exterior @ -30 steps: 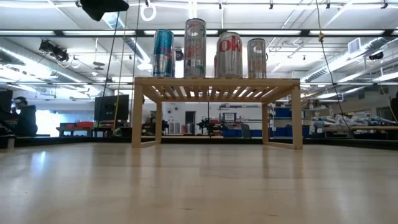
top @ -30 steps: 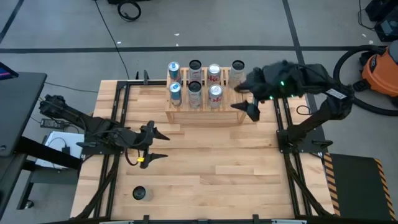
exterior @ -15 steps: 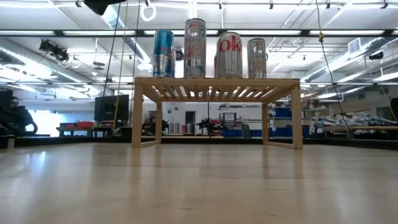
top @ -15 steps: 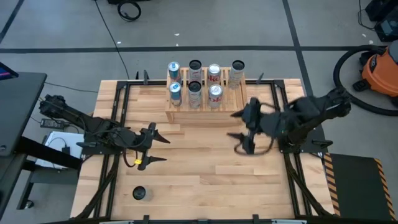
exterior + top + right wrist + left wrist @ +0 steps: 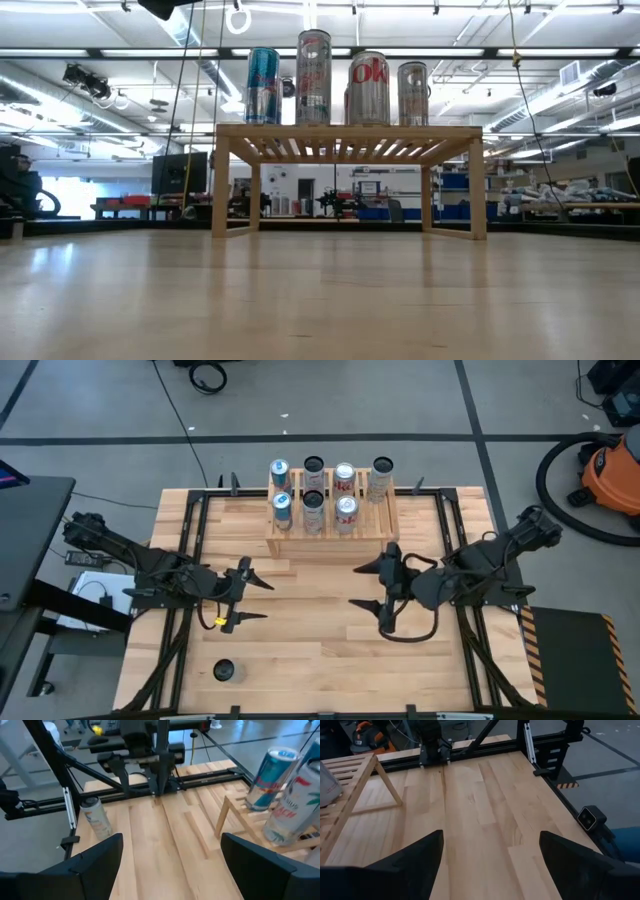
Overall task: Place canned beverage on shelf
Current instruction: Put the white and yellow soda can on the shelf aligned with the white and yellow soda can
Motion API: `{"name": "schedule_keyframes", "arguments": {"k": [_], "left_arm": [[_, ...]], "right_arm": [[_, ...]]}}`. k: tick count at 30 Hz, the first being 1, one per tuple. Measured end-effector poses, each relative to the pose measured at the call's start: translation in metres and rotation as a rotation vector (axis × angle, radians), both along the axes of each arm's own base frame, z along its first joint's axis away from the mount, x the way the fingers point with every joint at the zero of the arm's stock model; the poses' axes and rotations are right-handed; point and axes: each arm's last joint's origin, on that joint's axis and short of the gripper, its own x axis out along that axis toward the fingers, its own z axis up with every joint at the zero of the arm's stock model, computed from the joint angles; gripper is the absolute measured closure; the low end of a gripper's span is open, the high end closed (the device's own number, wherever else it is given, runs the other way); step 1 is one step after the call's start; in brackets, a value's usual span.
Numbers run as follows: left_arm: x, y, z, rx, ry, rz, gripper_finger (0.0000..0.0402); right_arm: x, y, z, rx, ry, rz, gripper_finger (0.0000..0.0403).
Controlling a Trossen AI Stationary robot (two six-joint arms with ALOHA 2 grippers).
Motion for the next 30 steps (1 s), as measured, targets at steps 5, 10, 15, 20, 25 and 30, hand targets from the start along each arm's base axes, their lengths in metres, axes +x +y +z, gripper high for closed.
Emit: {"name": "schedule_keyframes", "arguments": {"k": [5, 10, 15, 20, 25, 30], "left_arm": [[0.000, 0.000, 0.000, 0.000, -0.001, 0.000, 0.0069], [0.000, 0.000, 0.000, 0.000, -0.002, 0.000, 0.0069], [0.000, 0.001, 0.000, 0.018, -0.010, 0.037, 0.0069], [0.000, 0.001, 0.000, 0.024, -0.011, 0.037, 0.0069], [0.000, 0.001, 0.001, 0.012, -0.014, 0.041, 0.0069], [0.001, 0.001, 0.001, 0.014, -0.017, 0.040, 0.0069]], "right_arm": [[0.003, 0.002, -0.005, 0.064, -0.005, -0.030, 0.0058], [0.005, 0.003, -0.003, 0.133, -0.032, -0.027, 0.0058], [0.006, 0.004, 0.000, 0.160, -0.070, -0.021, 0.0058], [0.007, 0.005, 0.003, 0.175, -0.094, -0.020, 0.0058], [0.008, 0.005, 0.005, 0.189, -0.115, -0.019, 0.0058], [0.008, 0.005, 0.005, 0.198, -0.116, -0.022, 0.0058]]}}
